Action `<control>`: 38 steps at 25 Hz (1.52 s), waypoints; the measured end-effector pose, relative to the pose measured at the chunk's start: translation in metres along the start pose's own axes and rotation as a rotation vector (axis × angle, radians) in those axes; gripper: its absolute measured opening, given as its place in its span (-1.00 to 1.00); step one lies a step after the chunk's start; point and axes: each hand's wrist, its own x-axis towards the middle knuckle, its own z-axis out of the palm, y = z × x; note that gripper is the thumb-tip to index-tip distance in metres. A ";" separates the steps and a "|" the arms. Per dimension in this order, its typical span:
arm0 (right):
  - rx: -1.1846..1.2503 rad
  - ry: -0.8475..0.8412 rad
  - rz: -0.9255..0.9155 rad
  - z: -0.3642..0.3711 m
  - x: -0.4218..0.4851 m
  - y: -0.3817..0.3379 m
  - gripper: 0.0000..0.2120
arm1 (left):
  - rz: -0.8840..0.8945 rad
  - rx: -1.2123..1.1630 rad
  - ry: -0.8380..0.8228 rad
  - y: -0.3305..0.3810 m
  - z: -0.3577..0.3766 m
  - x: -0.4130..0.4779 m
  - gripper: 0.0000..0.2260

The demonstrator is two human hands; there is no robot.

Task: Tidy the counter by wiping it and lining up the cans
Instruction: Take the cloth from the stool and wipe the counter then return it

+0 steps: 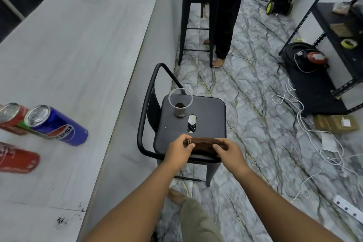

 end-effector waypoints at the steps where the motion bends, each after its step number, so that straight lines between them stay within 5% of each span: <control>1: 0.107 -0.008 0.026 0.000 -0.003 -0.003 -0.87 | -0.007 -0.060 -0.001 0.001 -0.001 -0.003 -0.93; 5: 0.318 -0.058 0.036 -0.005 -0.017 -0.018 -0.84 | -0.017 -0.272 0.014 0.005 -0.011 -0.021 -0.87; 15: 0.353 -0.252 -0.072 0.010 -0.083 -0.078 -0.86 | 0.032 -0.528 0.190 0.002 -0.075 -0.127 -0.86; 30: 0.076 -0.886 -0.202 0.192 -0.186 -0.175 -0.84 | -0.176 -0.677 0.809 -0.096 -0.191 -0.324 -0.92; 38: -0.220 -1.107 -0.429 0.287 -0.246 -0.194 -0.83 | -0.319 -0.738 1.119 -0.148 -0.211 -0.411 -0.87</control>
